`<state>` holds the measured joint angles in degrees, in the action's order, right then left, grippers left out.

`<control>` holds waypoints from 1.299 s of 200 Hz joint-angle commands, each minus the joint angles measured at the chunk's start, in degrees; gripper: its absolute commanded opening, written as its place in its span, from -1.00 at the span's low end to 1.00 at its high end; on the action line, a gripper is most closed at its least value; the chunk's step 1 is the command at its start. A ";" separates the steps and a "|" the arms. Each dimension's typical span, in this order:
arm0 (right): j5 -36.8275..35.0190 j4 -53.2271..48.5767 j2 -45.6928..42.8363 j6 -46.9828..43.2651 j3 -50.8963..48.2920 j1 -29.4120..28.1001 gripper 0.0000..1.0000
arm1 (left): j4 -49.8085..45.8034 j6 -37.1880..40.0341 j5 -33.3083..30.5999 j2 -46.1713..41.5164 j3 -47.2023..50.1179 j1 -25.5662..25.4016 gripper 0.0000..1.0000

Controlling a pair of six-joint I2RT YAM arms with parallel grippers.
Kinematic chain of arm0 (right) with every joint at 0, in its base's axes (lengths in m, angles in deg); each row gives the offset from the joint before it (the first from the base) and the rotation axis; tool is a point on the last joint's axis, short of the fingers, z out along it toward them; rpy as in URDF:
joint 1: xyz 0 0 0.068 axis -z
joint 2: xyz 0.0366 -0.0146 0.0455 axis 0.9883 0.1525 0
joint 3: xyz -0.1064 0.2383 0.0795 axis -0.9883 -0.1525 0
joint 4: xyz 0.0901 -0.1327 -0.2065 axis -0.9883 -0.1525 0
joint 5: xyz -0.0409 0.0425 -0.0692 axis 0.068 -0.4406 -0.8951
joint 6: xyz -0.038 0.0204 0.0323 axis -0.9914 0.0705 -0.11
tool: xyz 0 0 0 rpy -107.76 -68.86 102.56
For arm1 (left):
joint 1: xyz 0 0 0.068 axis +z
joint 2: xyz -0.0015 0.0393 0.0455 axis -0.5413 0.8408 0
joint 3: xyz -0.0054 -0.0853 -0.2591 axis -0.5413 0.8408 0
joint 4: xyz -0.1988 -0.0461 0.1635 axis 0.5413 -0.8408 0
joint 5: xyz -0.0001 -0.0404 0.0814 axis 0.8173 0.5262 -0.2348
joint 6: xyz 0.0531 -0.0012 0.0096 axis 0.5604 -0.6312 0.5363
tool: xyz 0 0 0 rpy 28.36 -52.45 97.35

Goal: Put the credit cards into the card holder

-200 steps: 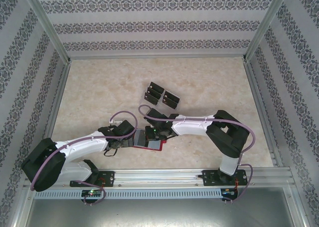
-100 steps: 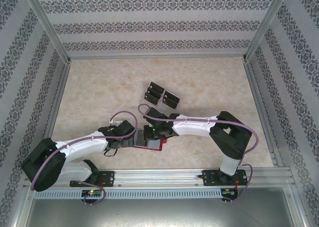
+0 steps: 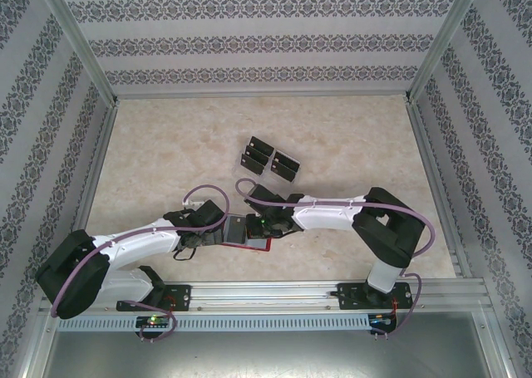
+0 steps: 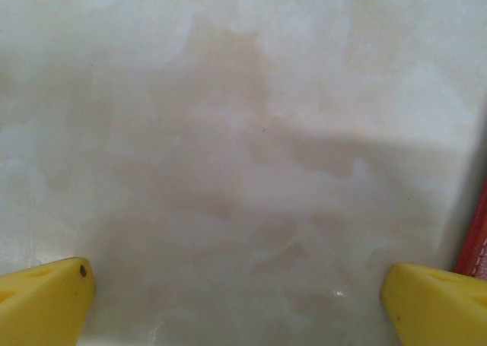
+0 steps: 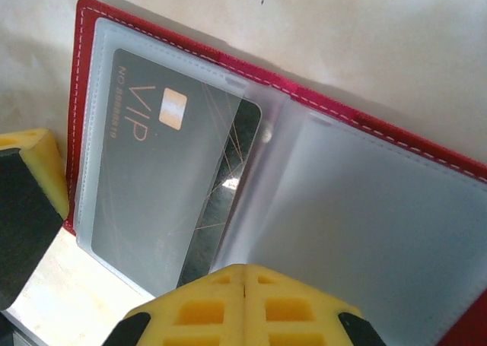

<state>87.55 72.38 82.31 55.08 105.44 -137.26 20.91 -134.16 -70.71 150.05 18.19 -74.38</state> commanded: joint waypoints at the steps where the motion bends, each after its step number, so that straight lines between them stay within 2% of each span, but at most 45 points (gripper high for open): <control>1: -0.63 0.43 1.71 0.12 1.39 -0.40 -1.00 | 1.00 0.53 1.36 1.13 1.81 -0.41 1.00; 160: 1.08 -0.42 7.30 -0.81 8.17 -2.25 -1.00 | 2.20 -0.01 1.80 1.69 2.63 -0.94 1.00; 207: -0.49 -1.87 3.95 -1.29 6.55 -1.54 -1.00 | 2.15 -0.33 1.72 1.47 2.67 -1.04 1.00; 260: -2.07 -2.71 -0.90 -1.48 0.22 0.46 -1.00 | 2.15 -0.45 1.63 1.17 2.80 -1.03 1.00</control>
<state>87.07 70.39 83.73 54.60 108.24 -137.78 21.72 -134.25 -70.76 150.03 18.63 -74.71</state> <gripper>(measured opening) 0.058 0.999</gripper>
